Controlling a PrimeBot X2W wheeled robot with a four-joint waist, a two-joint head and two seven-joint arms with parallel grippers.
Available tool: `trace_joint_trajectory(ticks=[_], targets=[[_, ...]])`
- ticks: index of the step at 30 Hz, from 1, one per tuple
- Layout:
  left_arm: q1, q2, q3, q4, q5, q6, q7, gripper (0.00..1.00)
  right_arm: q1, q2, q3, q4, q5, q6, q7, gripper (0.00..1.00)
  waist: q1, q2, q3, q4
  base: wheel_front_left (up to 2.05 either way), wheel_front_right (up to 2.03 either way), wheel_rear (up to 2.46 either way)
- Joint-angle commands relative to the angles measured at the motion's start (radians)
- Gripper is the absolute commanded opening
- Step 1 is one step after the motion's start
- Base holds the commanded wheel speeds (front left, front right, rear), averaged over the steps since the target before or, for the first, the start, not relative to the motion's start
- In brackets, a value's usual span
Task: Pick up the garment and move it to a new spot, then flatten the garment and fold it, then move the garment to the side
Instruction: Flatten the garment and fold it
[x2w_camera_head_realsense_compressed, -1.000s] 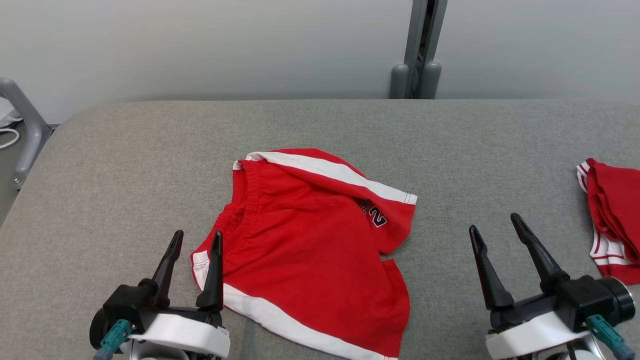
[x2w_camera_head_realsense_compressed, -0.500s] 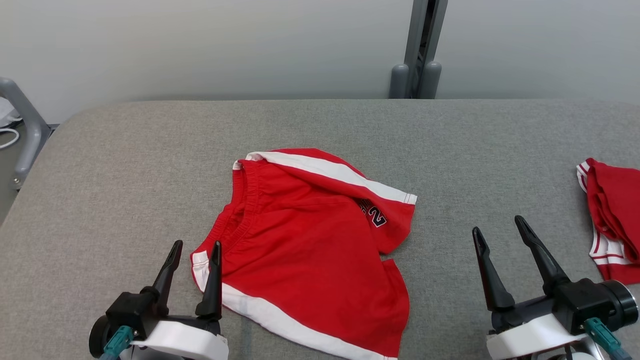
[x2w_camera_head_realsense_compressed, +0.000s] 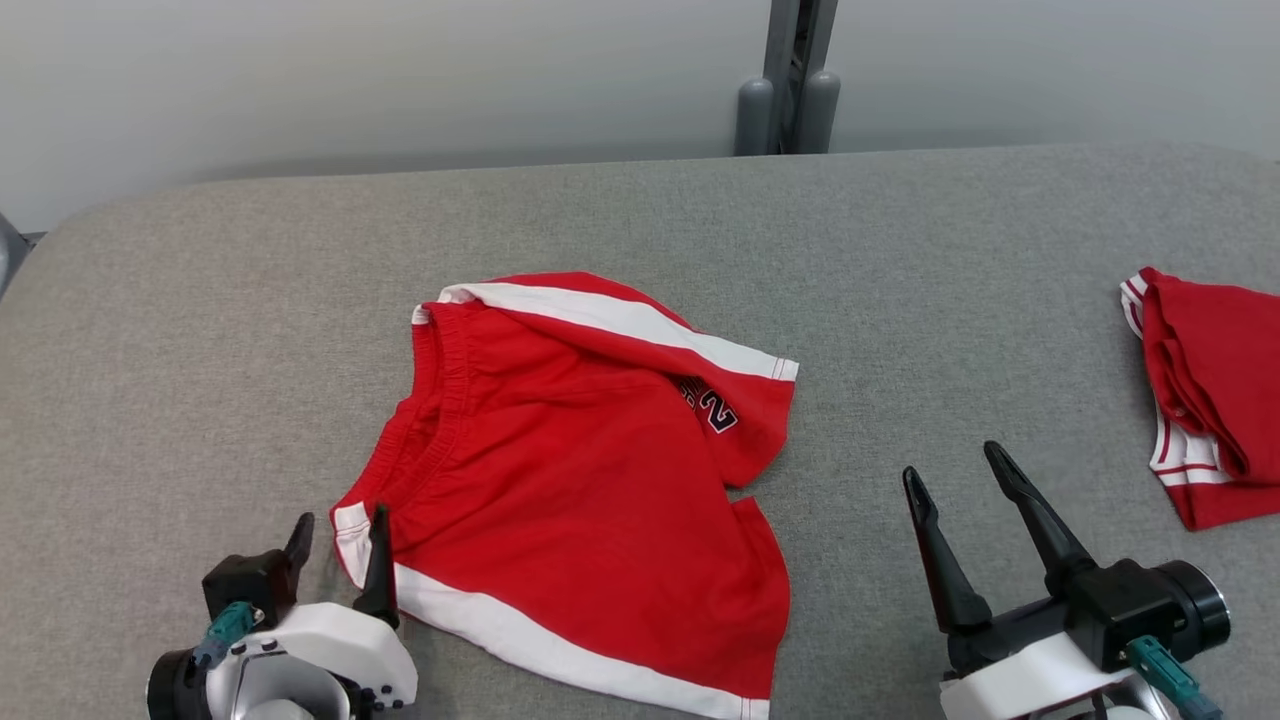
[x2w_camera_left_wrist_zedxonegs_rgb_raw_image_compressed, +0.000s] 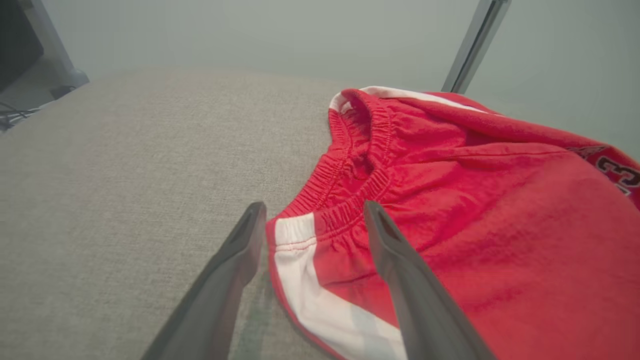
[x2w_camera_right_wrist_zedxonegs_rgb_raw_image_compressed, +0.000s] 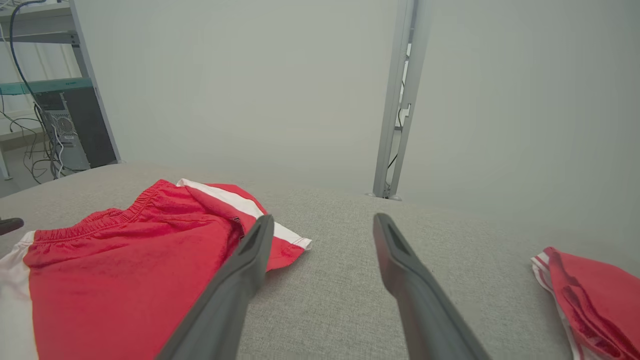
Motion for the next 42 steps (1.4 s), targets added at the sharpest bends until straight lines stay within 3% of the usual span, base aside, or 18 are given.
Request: trace_joint_trajectory(ticks=[1, 7, 12, 13, 14, 15, 23, 35, 42], targets=[[-0.031, 0.015, 0.009, 0.031, -0.005, 0.012, 0.014, 1.00, -0.016, -0.003, 0.006, 0.005, 0.004, 0.000, -0.006, 1.00, 0.0000, 0.0000, 0.020, -0.015, 0.00, 0.00, 0.00], [-0.090, 0.036, 0.018, 0.119, -0.012, 0.028, 0.047, 1.00, -0.025, -0.003, 0.022, 0.017, 0.008, 0.000, -0.006, 1.00, 0.0000, 0.0000, 0.042, -0.029, 0.00, 0.00, 0.00], [-0.118, 0.036, 0.016, 0.167, -0.029, 0.010, 0.047, 1.00, -0.027, -0.004, 0.055, 0.038, 0.016, 0.000, -0.006, 1.00, 0.0000, 0.0000, 0.046, -0.030, 0.00, 0.00, 0.00], [-0.122, 0.035, 0.015, 0.177, -0.034, 0.005, 0.049, 0.82, -0.027, -0.007, 0.065, 0.042, 0.021, 0.000, -0.006, 1.00, 0.0000, 0.0000, 0.046, -0.029, 0.00, 0.00, 0.00], [-0.126, 0.034, 0.014, 0.184, -0.039, -0.003, 0.050, 0.23, -0.028, -0.010, 0.078, 0.047, 0.029, 0.000, -0.006, 1.00, 0.0000, 0.0000, 0.045, -0.029, 0.00, 0.00, 0.00], [-0.130, 0.033, 0.014, 0.189, -0.045, -0.011, 0.050, 0.00, -0.031, -0.015, 0.087, 0.051, 0.037, 0.000, -0.006, 1.00, 0.0000, 0.0000, 0.044, -0.028, 0.00, 0.00, 0.00], [-0.136, 0.027, 0.013, 0.172, -0.066, -0.030, 0.015, 0.00, -0.009, -0.028, 0.171, 0.081, 0.151, 0.000, 0.044, 1.00, 0.0000, 0.0000, 0.030, -0.018, 0.00, 0.00, 0.00], [-0.105, 0.011, -0.025, 0.053, -0.076, -0.017, 0.021, 0.00, 0.037, -0.079, 0.336, 0.140, 0.468, 0.000, 0.314, 1.00, 0.0000, 0.0000, 0.023, 0.026, 0.00, 0.00, 0.00], [-0.089, 0.007, -0.051, -0.010, -0.082, -0.009, 0.039, 0.00, 0.034, -0.088, 0.362, 0.171, 0.574, 0.000, 0.414, 1.00, 0.0000, 0.0000, 0.029, 0.050, 0.00, 0.00, 0.00]])
